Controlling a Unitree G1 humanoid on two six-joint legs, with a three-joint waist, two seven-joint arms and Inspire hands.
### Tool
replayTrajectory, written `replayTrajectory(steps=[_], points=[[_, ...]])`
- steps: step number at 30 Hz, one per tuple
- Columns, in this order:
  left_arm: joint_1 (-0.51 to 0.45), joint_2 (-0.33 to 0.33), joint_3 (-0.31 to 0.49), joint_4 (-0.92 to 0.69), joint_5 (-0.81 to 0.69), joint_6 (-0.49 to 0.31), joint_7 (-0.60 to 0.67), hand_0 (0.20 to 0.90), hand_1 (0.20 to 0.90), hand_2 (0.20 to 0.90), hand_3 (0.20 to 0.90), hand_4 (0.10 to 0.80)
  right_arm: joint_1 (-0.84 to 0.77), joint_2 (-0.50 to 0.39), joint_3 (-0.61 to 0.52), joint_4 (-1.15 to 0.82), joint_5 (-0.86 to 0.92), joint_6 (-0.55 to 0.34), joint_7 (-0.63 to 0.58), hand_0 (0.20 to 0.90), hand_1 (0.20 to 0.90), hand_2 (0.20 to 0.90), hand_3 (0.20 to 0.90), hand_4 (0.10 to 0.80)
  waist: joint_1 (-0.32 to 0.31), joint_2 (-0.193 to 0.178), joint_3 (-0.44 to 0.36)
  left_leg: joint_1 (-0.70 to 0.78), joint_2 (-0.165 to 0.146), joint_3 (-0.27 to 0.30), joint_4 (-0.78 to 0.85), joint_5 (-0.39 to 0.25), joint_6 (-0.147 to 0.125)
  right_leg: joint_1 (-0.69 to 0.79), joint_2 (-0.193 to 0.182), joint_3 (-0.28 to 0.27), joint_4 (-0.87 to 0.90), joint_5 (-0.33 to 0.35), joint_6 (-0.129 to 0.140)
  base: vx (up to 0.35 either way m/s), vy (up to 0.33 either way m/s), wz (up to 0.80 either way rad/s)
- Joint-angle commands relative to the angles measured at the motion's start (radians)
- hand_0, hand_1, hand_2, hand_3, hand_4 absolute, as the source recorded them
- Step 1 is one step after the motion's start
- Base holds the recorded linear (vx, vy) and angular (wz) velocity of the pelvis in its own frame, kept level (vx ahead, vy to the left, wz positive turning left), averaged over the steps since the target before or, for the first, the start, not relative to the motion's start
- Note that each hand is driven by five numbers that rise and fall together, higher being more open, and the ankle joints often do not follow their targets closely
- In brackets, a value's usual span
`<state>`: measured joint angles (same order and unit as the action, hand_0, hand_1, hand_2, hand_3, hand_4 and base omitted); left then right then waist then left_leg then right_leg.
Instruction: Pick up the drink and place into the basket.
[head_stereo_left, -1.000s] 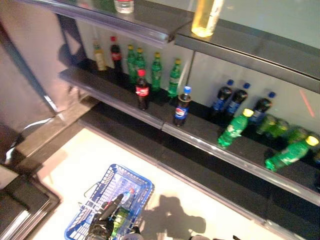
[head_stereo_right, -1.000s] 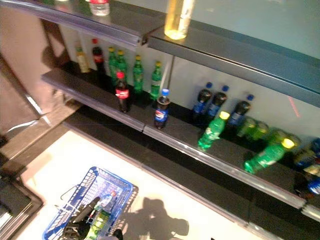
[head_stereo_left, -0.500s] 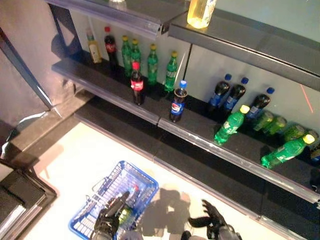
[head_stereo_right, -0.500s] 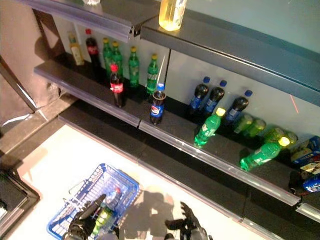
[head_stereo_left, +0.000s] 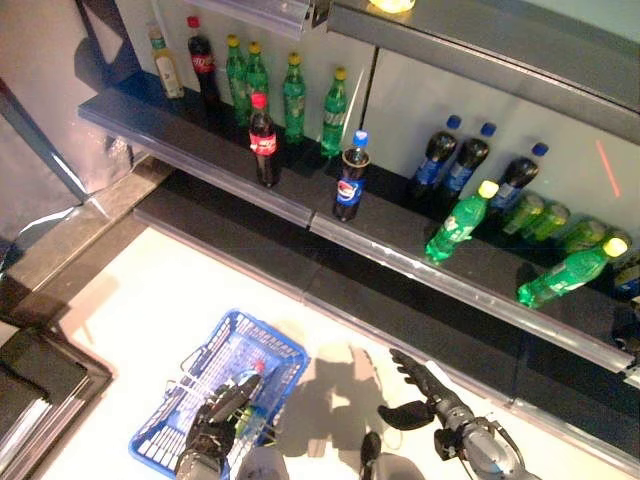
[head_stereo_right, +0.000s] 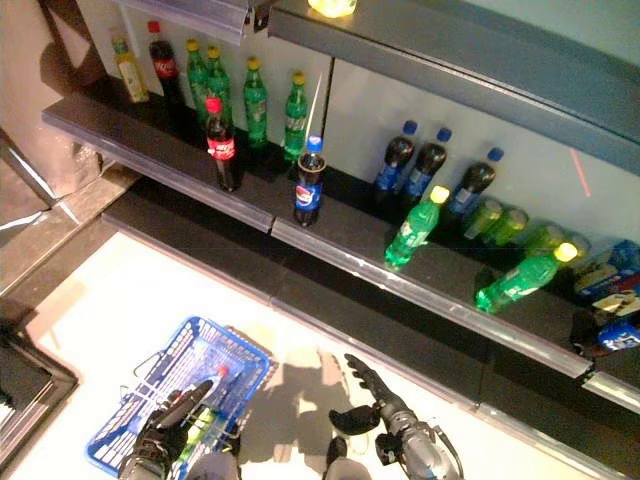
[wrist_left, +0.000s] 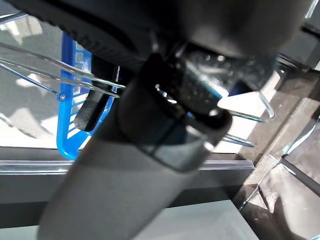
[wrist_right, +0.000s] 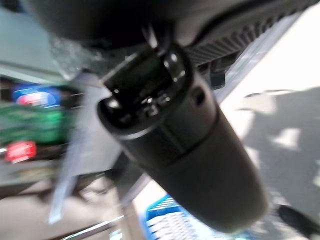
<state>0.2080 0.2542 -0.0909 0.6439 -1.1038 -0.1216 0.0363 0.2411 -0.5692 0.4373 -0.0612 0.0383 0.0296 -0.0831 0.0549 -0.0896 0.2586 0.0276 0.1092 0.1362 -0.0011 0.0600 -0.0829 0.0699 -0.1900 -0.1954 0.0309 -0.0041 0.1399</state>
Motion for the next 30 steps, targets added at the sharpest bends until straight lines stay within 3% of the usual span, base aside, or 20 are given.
replayTrajectory(steps=[1, 6, 13, 20, 26, 30], points=[[0.003, 0.051, 0.001, -0.239, 0.074, -0.095, -0.069, 0.300, 0.300, 0.300, 0.200, 0.100, -0.117, -0.089, -0.102, -0.159, -0.010, -0.153, -0.058, 0.900, 0.900, 0.900, 0.900, 0.800, 0.028, 0.032, -0.057, -0.043, 0.025, -0.009, 0.091, -0.032, -0.011, 0.026, -0.030, -0.028, 0.058, -0.017, 0.015, 0.065, -0.068, 0.01], [0.034, 0.030, -0.022, -0.231, 0.088, -0.101, -0.079, 0.300, 0.300, 0.300, 0.200, 0.100, -0.183, -0.135, -0.206, -0.281, 0.025, -0.204, -0.179, 0.900, 0.900, 0.900, 0.900, 0.800, 0.040, 0.037, -0.077, -0.023, 0.040, -0.014, 0.076, -0.033, -0.015, 0.059, -0.013, -0.033, 0.036, -0.025, 0.009, 0.068, -0.064, 0.03], [0.063, 0.009, -0.039, -0.184, 0.092, -0.117, -0.096, 0.300, 0.300, 0.300, 0.200, 0.100, -0.232, -0.140, -0.349, -0.351, 0.064, -0.235, -0.438, 0.900, 0.900, 0.900, 0.900, 0.800, 0.045, 0.056, -0.096, -0.014, 0.047, -0.036, 0.092, -0.044, -0.019, 0.066, 0.000, -0.040, 0.062, -0.050, -0.006, 0.076, -0.021, -0.02], [0.098, 0.001, -0.049, -0.135, 0.110, -0.118, -0.118, 0.300, 0.300, 0.300, 0.200, 0.100, -0.259, -0.111, -0.386, -0.309, 0.032, -0.175, -0.649, 0.900, 0.900, 0.900, 0.900, 0.800, 0.050, 0.092, -0.087, -0.021, 0.043, -0.058, 0.155, -0.054, -0.023, 0.055, -0.007, -0.062, 0.137, -0.075, -0.023, 0.146, 0.043, 0.01], [0.144, -0.002, -0.062, -0.135, 0.105, -0.119, -0.144, 0.300, 0.300, 0.300, 0.200, 0.100, -0.221, -0.097, -0.437, -0.266, 0.012, -0.152, -0.805, 0.900, 0.900, 0.900, 0.900, 0.800, 0.038, 0.141, -0.032, -0.068, 0.011, -0.080, 0.227, -0.065, -0.016, -0.009, -0.040, -0.062, 0.252, -0.103, -0.037, 0.080, 0.101, 0.02], [0.164, -0.006, -0.064, -0.137, 0.104, -0.110, -0.155, 0.300, 0.300, 0.300, 0.200, 0.100, -0.181, -0.089, -0.445, -0.256, 0.072, -0.142, -0.789, 0.900, 0.900, 0.900, 0.900, 0.800, 0.025, 0.163, 0.001, -0.088, -0.009, -0.087, 0.259, -0.067, -0.013, -0.034, -0.057, -0.049, 0.292, -0.107, -0.041, 0.067, 0.092, 0.02]])
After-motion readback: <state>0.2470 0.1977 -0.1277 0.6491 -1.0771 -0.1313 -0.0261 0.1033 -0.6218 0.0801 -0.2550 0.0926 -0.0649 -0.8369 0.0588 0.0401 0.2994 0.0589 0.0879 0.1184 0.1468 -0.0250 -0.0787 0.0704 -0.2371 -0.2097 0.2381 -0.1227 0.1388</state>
